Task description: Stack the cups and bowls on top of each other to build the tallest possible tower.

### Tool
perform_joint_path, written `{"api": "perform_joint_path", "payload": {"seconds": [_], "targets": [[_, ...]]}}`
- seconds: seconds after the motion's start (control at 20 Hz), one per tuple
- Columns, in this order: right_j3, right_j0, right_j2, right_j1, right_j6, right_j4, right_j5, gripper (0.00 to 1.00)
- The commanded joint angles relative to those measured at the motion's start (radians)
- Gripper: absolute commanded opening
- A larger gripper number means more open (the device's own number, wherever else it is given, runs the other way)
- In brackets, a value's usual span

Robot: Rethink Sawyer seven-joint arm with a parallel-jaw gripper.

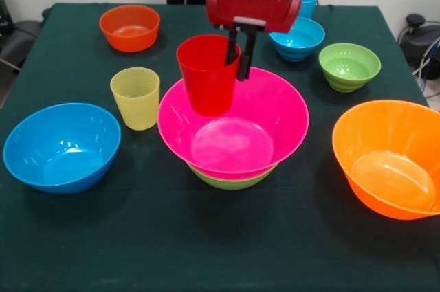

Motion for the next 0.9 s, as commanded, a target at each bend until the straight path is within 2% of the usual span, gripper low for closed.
{"api": "perform_joint_path", "payload": {"seconds": [0.05, 0.25, 0.4, 0.5, 0.9], "targets": [[0.06, 0.013, 0.015, 0.087, 0.156, 0.041, -0.043, 0.0], [0.111, -0.001, 0.007, 0.094, 0.159, 0.069, -0.075, 0.0], [0.134, 0.018, -0.041, 0.082, 0.176, 0.048, -0.113, 0.0], [0.157, 0.005, -0.045, 0.074, 0.157, 0.049, -0.112, 0.0], [0.154, -0.017, -0.037, 0.084, 0.098, 0.051, -0.152, 0.0]]}}
